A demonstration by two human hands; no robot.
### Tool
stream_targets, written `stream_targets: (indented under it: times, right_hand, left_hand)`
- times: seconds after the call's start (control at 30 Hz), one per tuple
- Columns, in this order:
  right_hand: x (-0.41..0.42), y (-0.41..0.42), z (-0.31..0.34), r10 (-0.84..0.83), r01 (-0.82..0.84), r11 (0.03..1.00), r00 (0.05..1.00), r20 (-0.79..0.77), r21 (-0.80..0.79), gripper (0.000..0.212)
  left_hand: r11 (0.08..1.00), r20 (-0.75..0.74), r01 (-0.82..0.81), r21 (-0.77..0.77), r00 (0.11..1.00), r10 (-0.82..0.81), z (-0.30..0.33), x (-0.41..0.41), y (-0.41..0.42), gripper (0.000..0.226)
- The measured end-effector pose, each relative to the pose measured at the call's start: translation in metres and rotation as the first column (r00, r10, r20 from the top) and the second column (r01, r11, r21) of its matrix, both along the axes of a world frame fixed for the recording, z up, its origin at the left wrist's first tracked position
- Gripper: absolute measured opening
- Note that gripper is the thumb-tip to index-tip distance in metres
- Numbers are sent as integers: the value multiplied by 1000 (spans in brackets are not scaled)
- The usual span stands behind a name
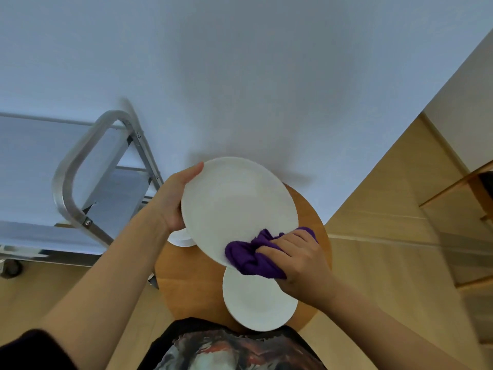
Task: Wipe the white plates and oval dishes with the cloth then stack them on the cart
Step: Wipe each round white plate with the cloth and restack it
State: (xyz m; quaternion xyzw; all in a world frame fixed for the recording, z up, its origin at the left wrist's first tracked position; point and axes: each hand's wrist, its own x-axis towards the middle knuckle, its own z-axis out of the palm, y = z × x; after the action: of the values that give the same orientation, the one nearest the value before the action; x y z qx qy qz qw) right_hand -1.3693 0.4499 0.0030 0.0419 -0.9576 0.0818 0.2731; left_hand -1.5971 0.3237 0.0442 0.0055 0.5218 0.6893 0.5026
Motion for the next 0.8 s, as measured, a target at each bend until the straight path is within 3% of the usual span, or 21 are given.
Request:
stream_targets:
  times: [0.07, 0.1, 0.17, 0.2, 0.27, 0.33, 0.4, 0.5, 0.57, 0.63, 0.73, 0.8]
  right_hand:
    - [2, -7, 17, 9, 11, 950, 998, 62, -313, 28]
    - [2, -8, 28, -10, 73, 843, 993, 119, -533, 31]
    - [0, -5, 45, 21, 212, 461, 968, 250, -861, 39]
    - [-2, 0, 49, 57, 230, 299, 965, 257, -926, 44]
    - [-6, 11, 55, 152, 171, 35, 973, 174, -985, 49]
    - [-10, 20, 54, 206, 143, -165, 973, 107, -976, 53]
    - [-14, 27, 48, 170, 166, -300, 978, 119, -939, 53]
    - [-14, 38, 36, 66, 156, -475, 988, 142, -866, 50]
    - [-13, 42, 30, 6, 152, -522, 985, 175, -839, 55]
    - [-13, 42, 26, -36, 189, -478, 972, 234, -858, 58]
    - [-15, 43, 19, -186, 292, -261, 920, 345, -920, 43]
    - [-16, 45, 20, -301, 295, -151, 895, 328, -943, 27]
  left_hand:
    - [993, 40, 105, -49, 994, -103, -5, -3, -3, 69]
    - [985, 34, 140, -96, 990, -138, -12, -3, -4, 85]
    - [978, 20, 92, -189, 996, -90, -27, 3, -3, 94]
    - [979, 6, 39, -200, 999, -39, -34, 9, -1, 88]
    - [991, 27, -39, -129, 999, 43, -47, 22, 4, 77]
    - [990, 21, -128, -65, 991, 130, -53, 31, 10, 65]
    - [979, -30, -195, -51, 981, 194, -52, 32, 12, 55]
    - [987, -99, -158, -40, 983, 154, -50, 28, 9, 64]
    - [989, -142, -142, -50, 981, 134, -49, 27, 6, 65]
    - [981, -168, -183, -69, 971, 169, -48, 25, 5, 57]
    - [952, -260, -279, -129, 935, 239, -40, 21, 5, 51]
    - [916, -436, -342, -210, 871, 225, -32, 20, 6, 51]
